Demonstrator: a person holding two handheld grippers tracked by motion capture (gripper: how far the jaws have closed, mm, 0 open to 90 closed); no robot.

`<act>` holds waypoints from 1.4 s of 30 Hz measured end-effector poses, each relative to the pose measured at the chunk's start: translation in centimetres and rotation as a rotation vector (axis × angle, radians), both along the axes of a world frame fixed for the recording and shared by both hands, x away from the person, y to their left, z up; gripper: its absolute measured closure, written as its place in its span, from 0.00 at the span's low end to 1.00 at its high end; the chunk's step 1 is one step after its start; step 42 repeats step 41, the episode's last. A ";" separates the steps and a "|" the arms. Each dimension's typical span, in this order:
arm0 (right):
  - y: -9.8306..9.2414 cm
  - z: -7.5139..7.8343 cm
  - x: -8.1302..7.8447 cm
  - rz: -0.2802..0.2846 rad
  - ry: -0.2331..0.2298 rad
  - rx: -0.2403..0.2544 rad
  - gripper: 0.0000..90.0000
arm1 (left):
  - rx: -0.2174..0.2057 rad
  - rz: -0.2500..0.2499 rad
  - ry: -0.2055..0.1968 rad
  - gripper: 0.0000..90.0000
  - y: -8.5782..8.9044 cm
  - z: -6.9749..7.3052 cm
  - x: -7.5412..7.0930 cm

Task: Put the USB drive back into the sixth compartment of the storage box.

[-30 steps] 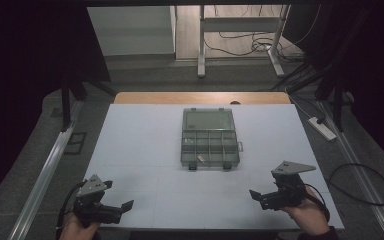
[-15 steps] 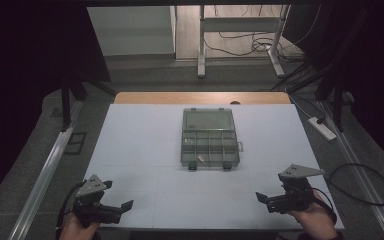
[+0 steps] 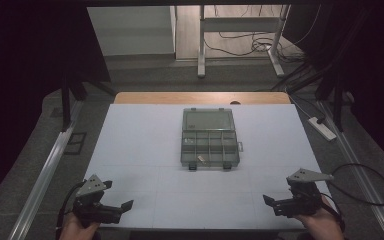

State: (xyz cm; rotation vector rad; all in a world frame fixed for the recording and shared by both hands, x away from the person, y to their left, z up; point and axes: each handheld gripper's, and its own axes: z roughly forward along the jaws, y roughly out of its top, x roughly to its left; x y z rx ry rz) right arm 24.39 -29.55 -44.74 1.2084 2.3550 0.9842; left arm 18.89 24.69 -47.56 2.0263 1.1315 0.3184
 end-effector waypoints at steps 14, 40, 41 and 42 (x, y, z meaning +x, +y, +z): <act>-0.8 -0.3 -0.7 -0.026 0.004 -0.020 0.00 | -0.001 0.002 -0.002 0.01 0.0 0.0 0.0; -1.3 -0.2 -1.5 -0.058 0.009 -0.058 0.00 | 0.000 -0.002 -0.006 0.01 0.0 0.0 -0.1; -1.3 -0.2 -1.5 -0.057 0.009 -0.060 0.00 | -0.001 -0.003 -0.006 0.01 0.0 0.0 -0.1; -1.3 -0.2 -1.5 -0.057 0.009 -0.060 0.00 | -0.001 -0.003 -0.006 0.01 0.0 0.0 -0.1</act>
